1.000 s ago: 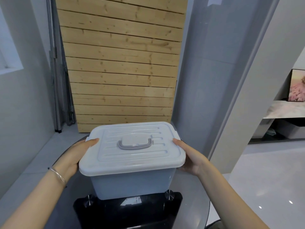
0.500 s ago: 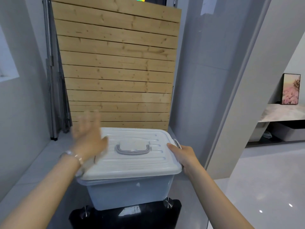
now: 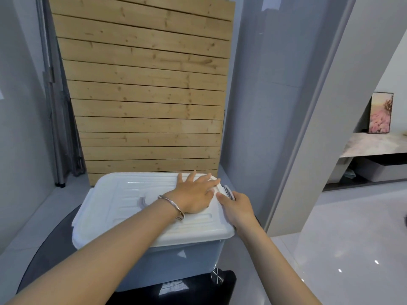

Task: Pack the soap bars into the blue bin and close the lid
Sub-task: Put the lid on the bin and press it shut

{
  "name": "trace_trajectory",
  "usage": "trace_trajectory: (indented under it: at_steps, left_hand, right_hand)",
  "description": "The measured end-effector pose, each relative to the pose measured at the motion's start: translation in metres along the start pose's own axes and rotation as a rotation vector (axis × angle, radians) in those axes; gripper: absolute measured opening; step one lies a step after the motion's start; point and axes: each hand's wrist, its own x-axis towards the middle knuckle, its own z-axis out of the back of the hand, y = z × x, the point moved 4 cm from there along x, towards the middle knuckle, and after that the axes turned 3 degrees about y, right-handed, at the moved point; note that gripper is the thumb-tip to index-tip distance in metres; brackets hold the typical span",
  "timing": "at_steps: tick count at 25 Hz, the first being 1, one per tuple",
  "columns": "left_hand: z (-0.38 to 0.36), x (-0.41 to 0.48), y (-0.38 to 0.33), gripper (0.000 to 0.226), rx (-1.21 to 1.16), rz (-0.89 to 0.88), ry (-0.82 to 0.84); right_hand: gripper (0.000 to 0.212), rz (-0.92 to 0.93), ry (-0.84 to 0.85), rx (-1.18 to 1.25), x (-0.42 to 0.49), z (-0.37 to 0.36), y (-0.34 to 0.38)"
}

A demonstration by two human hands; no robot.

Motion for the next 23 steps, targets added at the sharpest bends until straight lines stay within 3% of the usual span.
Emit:
trace_trajectory:
  at_steps: [3, 6, 8, 13, 14, 18, 20, 23]
  left_hand:
    - [-0.001, -0.003, -0.003, 0.049, 0.006, 0.009, -0.038]
    - [0.004, -0.014, -0.009, 0.049, -0.039, 0.012, -0.076]
    - [0.012, -0.029, 0.007, 0.051, -0.087, 0.051, -0.093]
    - [0.014, -0.122, 0.150, 0.066, -0.145, 0.506, -0.301]
    - [0.007, -0.143, 0.171, 0.069, -0.278, 0.565, -0.333]
    - [-0.035, -0.175, 0.178, 0.073, -1.175, 0.545, -0.331]
    - [-0.050, -0.179, 0.167, 0.065, -1.390, 0.508, -0.265]
    - [-0.061, -0.177, 0.158, 0.048, -1.578, 0.487, -0.279]
  right_hand:
    - [0.021, 0.046, -0.045, -0.204, 0.002, -0.004, 0.000]
    - [0.025, 0.072, -0.021, -0.233, -0.001, -0.007, 0.004]
    - [0.038, 0.097, 0.006, -0.260, -0.005, -0.005, 0.008]
    - [0.053, 0.478, 0.085, -0.594, -0.011, -0.043, 0.050]
    - [0.054, 0.554, 0.135, -0.642, -0.012, -0.064, 0.061]
    - [0.042, 0.767, 0.477, -0.774, -0.020, -0.165, 0.093]
    - [0.041, 0.807, 0.592, -0.894, -0.021, -0.201, 0.093]
    - [0.045, 0.787, 0.630, -0.949, -0.016, -0.222, 0.084]
